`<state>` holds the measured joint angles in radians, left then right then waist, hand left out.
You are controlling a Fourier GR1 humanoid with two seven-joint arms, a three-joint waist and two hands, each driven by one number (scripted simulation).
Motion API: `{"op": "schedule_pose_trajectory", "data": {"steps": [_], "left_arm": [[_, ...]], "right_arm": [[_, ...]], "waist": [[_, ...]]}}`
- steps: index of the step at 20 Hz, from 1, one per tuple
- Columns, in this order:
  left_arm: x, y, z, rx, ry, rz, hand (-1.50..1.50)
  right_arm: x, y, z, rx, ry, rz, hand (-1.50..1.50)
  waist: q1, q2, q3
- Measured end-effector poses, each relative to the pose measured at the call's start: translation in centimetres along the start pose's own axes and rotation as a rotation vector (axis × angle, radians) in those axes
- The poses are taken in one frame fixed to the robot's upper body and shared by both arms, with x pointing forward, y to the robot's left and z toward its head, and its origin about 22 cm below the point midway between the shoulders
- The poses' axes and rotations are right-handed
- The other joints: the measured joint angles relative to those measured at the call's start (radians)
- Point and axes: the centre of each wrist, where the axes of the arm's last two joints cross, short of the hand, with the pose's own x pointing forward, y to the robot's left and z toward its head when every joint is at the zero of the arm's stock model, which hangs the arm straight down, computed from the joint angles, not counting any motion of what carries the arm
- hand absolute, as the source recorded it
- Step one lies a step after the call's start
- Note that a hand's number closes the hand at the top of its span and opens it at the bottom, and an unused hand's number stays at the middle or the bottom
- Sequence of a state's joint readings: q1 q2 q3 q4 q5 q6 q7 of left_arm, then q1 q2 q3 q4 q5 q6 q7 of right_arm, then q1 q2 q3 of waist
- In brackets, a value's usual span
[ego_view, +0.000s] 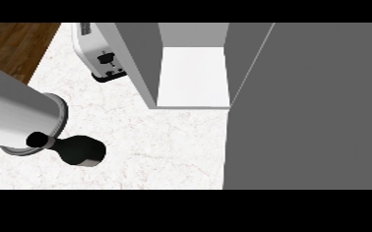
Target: Pick up the wine, place it into the cabinet and close the cabinet
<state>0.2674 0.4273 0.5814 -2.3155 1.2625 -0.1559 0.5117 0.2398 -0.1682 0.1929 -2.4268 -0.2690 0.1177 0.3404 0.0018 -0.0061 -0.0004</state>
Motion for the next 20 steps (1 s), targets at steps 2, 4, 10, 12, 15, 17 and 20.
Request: {"op": "schedule_pose_trajectory", "data": {"steps": [2,4,10,12,15,17,20], "left_arm": [[0.9,0.0,0.3,0.007,-0.001,0.0,-1.5],[1.5,-0.1,0.5,0.012,0.003,0.004,-1.5],[2.5,-0.1,1.2,0.036,-0.005,0.008,-1.5],[2.6,0.2,1.3,0.052,-0.017,0.005,-1.5],[3.1,0.2,1.6,0.064,-0.034,0.001,-1.5],[3.5,0.8,1.6,0.072,-0.042,-0.009,-1.5],[3.3,1.4,1.7,0.088,-0.049,-0.013,-1.5]], "right_arm": [[0.0,0.1,0.1,0.004,0.008,0.0,-1.5],[0.2,0.3,-0.1,0.003,0.006,0.001,-1.5],[0.5,0.5,-0.2,-0.001,0.012,0.007,-1.5],[0.4,0.9,-0.2,0.01,0.012,-0.006,-1.5],[0.5,1.0,-0.3,0.005,0.009,-0.006,-1.5],[0.6,1.0,-0.3,0.005,0.013,0.006,-1.5],[0.8,0.5,-0.3,-0.009,0.009,0.033,-1.5]], "waist": [[-0.001,-0.001,0.0],[-0.002,-0.001,0.0],[-0.006,-0.001,0.0],[-0.01,-0.001,0.0],[-0.008,-0.001,0.0],[-0.011,0.0,0.0],[-0.013,0.001,0.0]]}}
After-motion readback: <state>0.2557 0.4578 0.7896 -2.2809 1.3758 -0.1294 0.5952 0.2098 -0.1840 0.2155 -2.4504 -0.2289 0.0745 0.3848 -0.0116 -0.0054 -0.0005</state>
